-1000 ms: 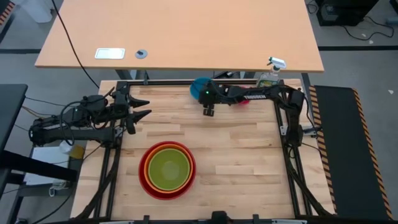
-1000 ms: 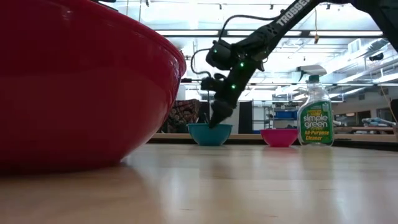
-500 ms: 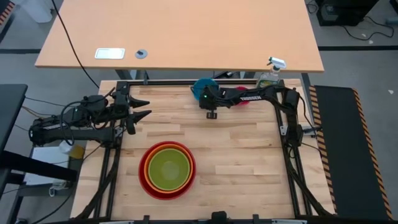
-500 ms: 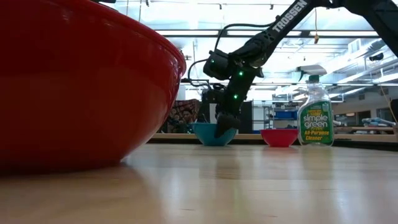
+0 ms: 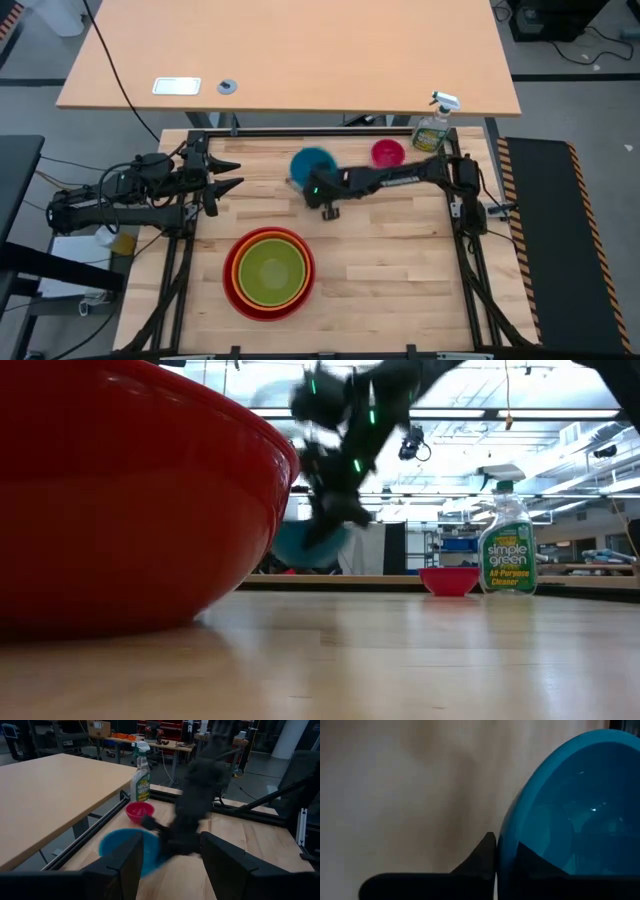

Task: Nest bowls inside each other by size order
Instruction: Stack the blue bowl on top of the green bowl

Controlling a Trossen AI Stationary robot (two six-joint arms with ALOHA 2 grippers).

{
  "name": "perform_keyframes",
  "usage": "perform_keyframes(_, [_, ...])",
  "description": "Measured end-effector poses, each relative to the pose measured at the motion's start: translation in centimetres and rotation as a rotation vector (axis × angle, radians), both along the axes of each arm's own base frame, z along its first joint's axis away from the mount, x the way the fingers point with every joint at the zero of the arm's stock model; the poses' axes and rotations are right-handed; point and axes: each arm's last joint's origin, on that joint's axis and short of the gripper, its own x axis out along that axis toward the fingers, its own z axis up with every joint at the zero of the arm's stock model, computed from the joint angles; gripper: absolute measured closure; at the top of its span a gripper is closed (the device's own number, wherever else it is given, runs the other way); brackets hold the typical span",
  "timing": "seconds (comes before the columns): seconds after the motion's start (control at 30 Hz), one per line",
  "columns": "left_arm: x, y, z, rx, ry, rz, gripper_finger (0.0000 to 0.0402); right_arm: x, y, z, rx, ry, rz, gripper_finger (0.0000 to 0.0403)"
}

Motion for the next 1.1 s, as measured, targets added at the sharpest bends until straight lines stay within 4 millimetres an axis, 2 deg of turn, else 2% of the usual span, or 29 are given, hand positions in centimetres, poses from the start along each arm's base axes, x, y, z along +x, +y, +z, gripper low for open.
perform_keyframes(0.13, [0.0,0.0,0.0,-0.001,0.000,0.000,0.0203,1.5,5.2,2.7,-0.027,-0.069,0.139,0.0379])
perform_keyframes(0.27, [0.0,0.0,0.0,-0.005,-0.001,0.001,0.0203,2.3,9.4,5.6,-0.039,-0.168,0.236,0.0376])
perform_keyframes(0.47, [0.0,0.0,0.2,-0.016,-0.026,0.003,0.0203,2.2,14.4,6.8,0.044,-0.251,0.402,0.0375])
perform_keyframes(0.57, [0.1,0.0,0.5,-0.020,-0.061,0.003,0.0203,2.4,16.5,6.5,0.110,-0.284,0.488,0.0374])
perform_keyframes(0.67, [0.1,0.0,0.8,-0.019,-0.093,0.003,0.0203,2.8,18.3,5.3,0.149,-0.308,0.539,0.0374])
perform_keyframes(0.83, [0.3,0.0,0.9,-0.029,-0.105,0.005,0.0203,3.7,20.8,2.4,0.195,-0.318,0.606,0.0374])
perform_keyframes(1.0, [0.8,0.1,0.7,-0.053,-0.091,0.007,0.0203,4.1,21.4,-0.8,0.213,-0.252,0.572,0.0373])
perform_keyframes(1.1, [1.1,0.1,0.6,-0.057,-0.079,0.008,0.0203,4.4,21.0,-1.2,0.215,-0.247,0.552,0.0366])
